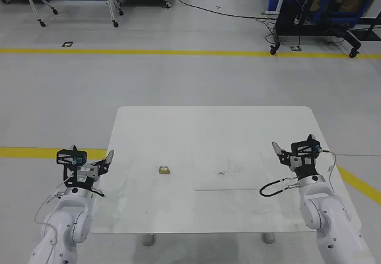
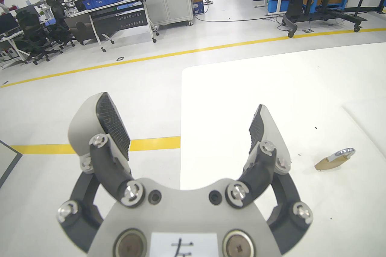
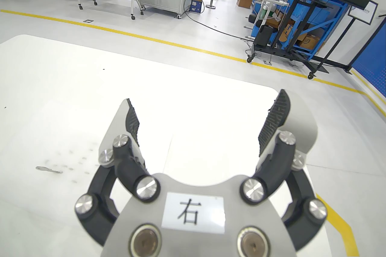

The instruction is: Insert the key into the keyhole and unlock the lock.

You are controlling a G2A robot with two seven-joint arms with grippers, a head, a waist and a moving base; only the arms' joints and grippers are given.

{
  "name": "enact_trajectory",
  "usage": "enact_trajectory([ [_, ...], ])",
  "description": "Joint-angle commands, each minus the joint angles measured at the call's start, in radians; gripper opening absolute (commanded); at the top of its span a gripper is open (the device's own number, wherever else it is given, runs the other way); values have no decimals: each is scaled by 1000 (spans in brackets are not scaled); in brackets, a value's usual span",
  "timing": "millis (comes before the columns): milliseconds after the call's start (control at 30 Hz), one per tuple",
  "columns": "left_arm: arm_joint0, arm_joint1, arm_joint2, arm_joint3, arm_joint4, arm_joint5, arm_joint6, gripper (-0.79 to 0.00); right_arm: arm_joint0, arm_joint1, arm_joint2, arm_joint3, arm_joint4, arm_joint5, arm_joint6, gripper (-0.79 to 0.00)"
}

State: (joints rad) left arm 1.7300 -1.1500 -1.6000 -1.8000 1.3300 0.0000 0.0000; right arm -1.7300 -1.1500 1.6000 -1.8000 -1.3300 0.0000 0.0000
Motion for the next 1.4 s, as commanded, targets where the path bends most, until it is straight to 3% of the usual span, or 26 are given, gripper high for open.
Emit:
enact_trajectory([
  [0, 0, 0, 0, 0, 0, 0, 0, -1, 0, 0, 0, 0, 0, 0, 0, 0],
  [100, 0, 0, 0, 0, 0, 0, 0, 0, 3, 0, -1, 3, 1, -10, 3, 0],
  [267, 0, 0, 0, 0, 0, 0, 0, 0, 62, 3, -42, 40, -33, -137, 73, 0],
  [567, 0, 0, 0, 0, 0, 0, 0, 0, 251, 6, -183, 204, -49, -487, 147, 0],
  [800, 0, 0, 0, 0, 0, 0, 0, 0, 430, 10, -271, 421, 4, -855, 183, 0],
  [900, 0, 0, 0, 0, 0, 0, 0, 0, 480, 8, -316, 463, -80, -852, 234, 0],
  [1033, 0, 0, 0, 0, 0, 0, 0, 0, 553, 4, -389, 525, -132, -954, 284, 0],
  [1200, 0, 0, 0, 0, 0, 0, 0, 0, 609, -1, -450, 574, -157, -1012, 253, 0],
  [1233, 0, 0, 0, 0, 0, 0, 0, 0, 616, -1, -465, 579, -166, -1012, 247, -46],
  [1300, 0, 0, 0, 0, 0, 0, 0, 0, 631, -3, -497, 592, -179, -1012, 234, -231],
  [1333, 0, 0, 0, 0, 0, 0, 0, 0, 640, -4, -510, 603, -186, -1012, 230, -397],
  [1367, 0, 0, 0, 0, 0, 0, 0, 0, 649, -5, -523, 615, -189, -1012, 228, -422],
])
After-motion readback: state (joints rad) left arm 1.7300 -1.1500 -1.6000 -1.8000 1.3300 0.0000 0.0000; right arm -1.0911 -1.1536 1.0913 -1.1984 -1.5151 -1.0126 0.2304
